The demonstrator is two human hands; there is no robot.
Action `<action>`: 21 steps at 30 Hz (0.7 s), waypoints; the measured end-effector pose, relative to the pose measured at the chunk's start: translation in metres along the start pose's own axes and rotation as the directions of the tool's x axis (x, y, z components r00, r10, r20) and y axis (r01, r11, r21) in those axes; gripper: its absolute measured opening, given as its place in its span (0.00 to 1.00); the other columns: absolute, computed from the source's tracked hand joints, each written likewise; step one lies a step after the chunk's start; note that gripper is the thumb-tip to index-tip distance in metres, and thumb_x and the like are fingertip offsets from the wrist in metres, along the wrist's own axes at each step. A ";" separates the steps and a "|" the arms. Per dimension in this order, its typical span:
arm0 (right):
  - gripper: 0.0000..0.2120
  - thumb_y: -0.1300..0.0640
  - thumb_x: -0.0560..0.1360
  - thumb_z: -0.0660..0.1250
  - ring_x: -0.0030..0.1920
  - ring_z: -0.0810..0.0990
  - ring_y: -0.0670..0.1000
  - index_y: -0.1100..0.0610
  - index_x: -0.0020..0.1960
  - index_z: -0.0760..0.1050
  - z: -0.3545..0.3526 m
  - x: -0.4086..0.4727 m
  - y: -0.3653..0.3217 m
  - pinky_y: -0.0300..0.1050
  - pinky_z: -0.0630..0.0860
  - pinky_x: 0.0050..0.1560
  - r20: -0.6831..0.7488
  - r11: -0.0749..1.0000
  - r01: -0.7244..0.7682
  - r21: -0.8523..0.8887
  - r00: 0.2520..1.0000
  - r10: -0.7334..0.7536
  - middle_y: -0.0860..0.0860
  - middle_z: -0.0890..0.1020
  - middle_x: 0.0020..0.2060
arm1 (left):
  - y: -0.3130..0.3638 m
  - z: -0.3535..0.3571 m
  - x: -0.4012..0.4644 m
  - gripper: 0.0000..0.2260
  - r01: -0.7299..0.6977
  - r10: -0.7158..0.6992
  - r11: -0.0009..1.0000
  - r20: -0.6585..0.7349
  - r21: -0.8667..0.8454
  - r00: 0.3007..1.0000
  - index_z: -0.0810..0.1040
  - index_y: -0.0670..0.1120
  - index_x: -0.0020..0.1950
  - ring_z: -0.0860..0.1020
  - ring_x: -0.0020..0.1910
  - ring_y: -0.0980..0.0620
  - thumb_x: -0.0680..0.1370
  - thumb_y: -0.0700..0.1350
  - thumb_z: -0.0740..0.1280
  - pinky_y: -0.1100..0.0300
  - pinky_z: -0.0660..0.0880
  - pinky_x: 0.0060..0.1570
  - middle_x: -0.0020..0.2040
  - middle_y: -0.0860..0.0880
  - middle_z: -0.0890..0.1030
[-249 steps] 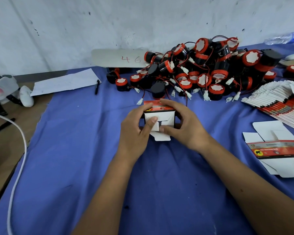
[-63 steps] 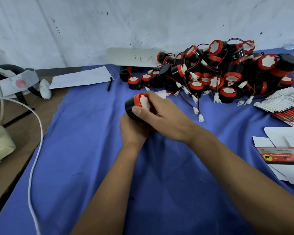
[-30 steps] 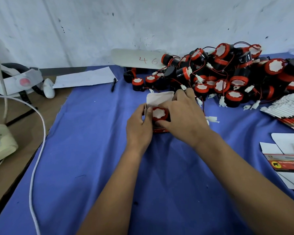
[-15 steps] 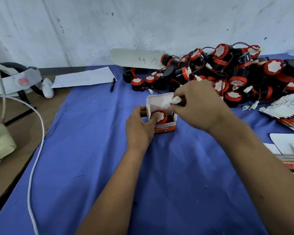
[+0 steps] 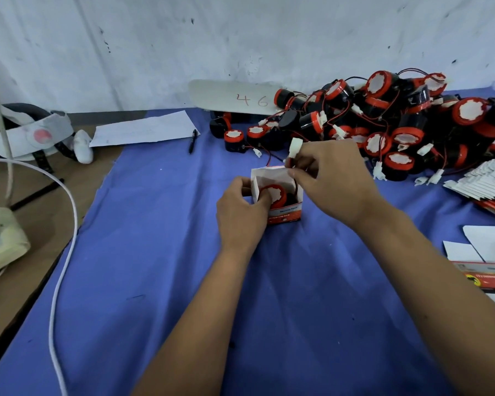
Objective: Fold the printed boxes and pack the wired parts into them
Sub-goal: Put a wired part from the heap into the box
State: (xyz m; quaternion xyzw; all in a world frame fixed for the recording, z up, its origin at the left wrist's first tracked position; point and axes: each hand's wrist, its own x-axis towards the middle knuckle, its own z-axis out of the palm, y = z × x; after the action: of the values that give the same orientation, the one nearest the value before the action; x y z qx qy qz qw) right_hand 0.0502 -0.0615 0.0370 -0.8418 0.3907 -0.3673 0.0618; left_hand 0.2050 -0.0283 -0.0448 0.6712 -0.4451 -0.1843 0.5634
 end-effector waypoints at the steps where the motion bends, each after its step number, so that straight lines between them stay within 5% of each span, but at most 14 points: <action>1: 0.02 0.60 0.76 0.71 0.39 0.81 0.52 0.57 0.46 0.83 -0.001 0.000 -0.001 0.51 0.79 0.45 0.033 0.999 0.028 -0.024 0.999 -0.027 0.51 0.85 0.38 | 0.000 0.001 0.000 0.06 -0.001 0.001 1.000 -0.014 0.011 1.000 0.80 0.52 0.48 0.80 0.46 0.61 0.75 0.49 0.75 0.56 0.79 0.46 0.44 0.58 0.83; 9: 0.04 0.59 0.78 0.65 0.44 0.77 0.55 0.56 0.45 0.77 0.001 0.002 -0.008 0.55 0.78 0.46 0.299 0.942 0.050 -0.332 0.953 0.055 0.53 0.80 0.41 | 0.003 0.007 -0.006 0.09 -0.021 0.021 0.998 -0.013 0.067 1.000 0.78 0.53 0.50 0.79 0.43 0.63 0.75 0.54 0.74 0.61 0.75 0.41 0.43 0.59 0.82; 13: 0.07 0.60 0.77 0.67 0.41 0.77 0.56 0.55 0.41 0.70 0.002 0.006 -0.006 0.50 0.73 0.39 0.272 0.941 -0.021 -0.338 0.955 0.119 0.52 0.77 0.37 | 0.003 0.005 -0.004 0.06 -0.025 0.025 1.000 -0.005 -0.003 1.000 0.81 0.50 0.50 0.81 0.43 0.61 0.75 0.48 0.74 0.62 0.77 0.42 0.44 0.57 0.83; 18: 0.04 0.62 0.77 0.67 0.44 0.80 0.57 0.58 0.49 0.79 0.000 0.009 -0.004 0.55 0.80 0.47 0.199 0.947 -0.074 -0.312 0.970 0.141 0.55 0.83 0.43 | 0.007 0.001 -0.004 0.05 0.004 -0.001 0.998 0.061 -0.058 0.998 0.82 0.51 0.46 0.81 0.42 0.61 0.71 0.47 0.71 0.69 0.74 0.36 0.41 0.57 0.84; 20: 0.02 0.62 0.77 0.67 0.41 0.77 0.57 0.56 0.46 0.76 0.003 0.008 -0.006 0.52 0.77 0.41 0.177 0.933 -0.059 -0.356 0.976 0.130 0.53 0.80 0.40 | 0.007 0.001 -0.002 0.03 0.008 -0.003 0.997 0.078 -0.073 0.997 0.82 0.53 0.40 0.80 0.38 0.60 0.73 0.46 0.69 0.68 0.72 0.35 0.37 0.58 0.83; 21: 0.05 0.62 0.76 0.67 0.39 0.76 0.56 0.54 0.44 0.73 0.004 0.007 -0.007 0.50 0.73 0.37 0.164 0.921 -0.059 -0.385 0.978 0.131 0.52 0.76 0.38 | 0.007 0.001 -0.002 0.10 -0.012 0.018 0.997 0.079 -0.073 0.997 0.80 0.55 0.35 0.78 0.35 0.62 0.75 0.45 0.69 0.70 0.69 0.33 0.33 0.60 0.81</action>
State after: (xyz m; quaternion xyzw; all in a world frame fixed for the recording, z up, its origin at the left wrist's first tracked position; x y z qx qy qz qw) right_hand 0.0605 -0.0628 0.0408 -0.8486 0.4871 -0.2010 -0.0475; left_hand 0.2007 -0.0269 -0.0395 0.6392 -0.4653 -0.2225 0.5704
